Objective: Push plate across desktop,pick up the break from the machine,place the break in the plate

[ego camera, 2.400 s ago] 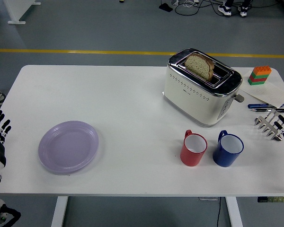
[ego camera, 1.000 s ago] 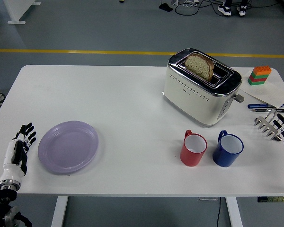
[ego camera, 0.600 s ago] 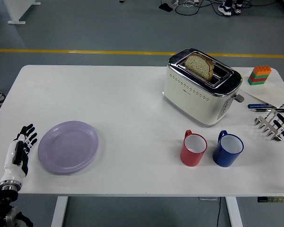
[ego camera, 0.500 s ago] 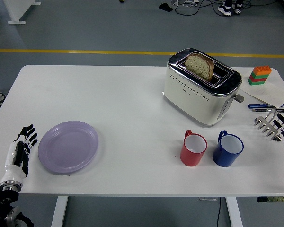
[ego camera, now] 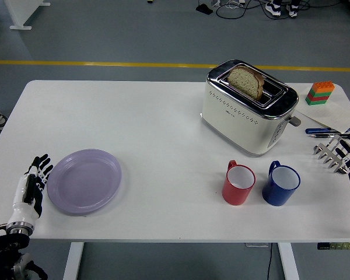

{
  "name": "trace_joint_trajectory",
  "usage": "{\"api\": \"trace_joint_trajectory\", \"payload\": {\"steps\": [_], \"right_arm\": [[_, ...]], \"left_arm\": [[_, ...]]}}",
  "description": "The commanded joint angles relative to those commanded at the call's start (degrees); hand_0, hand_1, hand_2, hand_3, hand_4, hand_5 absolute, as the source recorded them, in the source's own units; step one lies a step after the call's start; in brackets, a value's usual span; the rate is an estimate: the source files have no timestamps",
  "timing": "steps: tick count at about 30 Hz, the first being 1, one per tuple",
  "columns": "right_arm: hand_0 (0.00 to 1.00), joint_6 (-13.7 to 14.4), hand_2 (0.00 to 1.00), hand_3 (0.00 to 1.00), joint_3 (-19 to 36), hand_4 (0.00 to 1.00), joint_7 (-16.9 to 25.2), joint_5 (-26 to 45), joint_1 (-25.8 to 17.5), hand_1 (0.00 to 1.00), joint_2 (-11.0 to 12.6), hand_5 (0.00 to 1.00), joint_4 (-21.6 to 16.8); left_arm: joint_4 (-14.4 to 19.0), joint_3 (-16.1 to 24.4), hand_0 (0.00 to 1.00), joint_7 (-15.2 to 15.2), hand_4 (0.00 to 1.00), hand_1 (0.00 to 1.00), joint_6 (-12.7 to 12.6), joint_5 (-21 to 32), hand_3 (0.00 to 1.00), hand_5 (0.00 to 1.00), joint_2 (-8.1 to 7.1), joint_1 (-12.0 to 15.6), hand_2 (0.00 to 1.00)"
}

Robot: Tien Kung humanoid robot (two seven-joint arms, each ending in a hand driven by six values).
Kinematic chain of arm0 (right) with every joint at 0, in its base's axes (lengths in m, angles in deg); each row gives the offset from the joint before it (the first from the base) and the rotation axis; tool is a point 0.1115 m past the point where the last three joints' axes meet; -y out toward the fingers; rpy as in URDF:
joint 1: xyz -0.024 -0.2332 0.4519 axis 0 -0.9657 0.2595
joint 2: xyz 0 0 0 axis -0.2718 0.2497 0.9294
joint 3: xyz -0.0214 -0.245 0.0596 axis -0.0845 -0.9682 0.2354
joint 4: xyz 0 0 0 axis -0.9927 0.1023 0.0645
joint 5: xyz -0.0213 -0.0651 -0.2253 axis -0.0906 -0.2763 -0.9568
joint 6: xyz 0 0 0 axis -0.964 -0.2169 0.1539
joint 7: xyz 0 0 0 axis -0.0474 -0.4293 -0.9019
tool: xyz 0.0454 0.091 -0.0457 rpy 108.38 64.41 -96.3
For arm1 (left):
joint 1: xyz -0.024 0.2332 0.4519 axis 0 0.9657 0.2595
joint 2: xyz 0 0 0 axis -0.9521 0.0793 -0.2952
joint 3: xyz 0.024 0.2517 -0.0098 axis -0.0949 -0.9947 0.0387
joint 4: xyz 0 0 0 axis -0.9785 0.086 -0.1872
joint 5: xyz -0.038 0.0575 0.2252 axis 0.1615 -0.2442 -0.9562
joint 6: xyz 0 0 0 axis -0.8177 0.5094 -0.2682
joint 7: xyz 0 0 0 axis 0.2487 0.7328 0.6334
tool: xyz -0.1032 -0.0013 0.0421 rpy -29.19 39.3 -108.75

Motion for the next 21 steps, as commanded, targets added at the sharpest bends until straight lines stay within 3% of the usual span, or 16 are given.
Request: {"api": "trace_joint_trajectory", "payload": {"steps": [21], "right_arm": [[0.856,0.0,0.861,0.84,-1.0,0.603,0.0,0.1,-0.2,0.805,0.0,0.491,0.0]], "left_arm": [[0.8,-5.3,0.86,0.8,0.606,0.874,0.1,4.1,0.872,0.998,1.12,-1.8,0.923]]}}
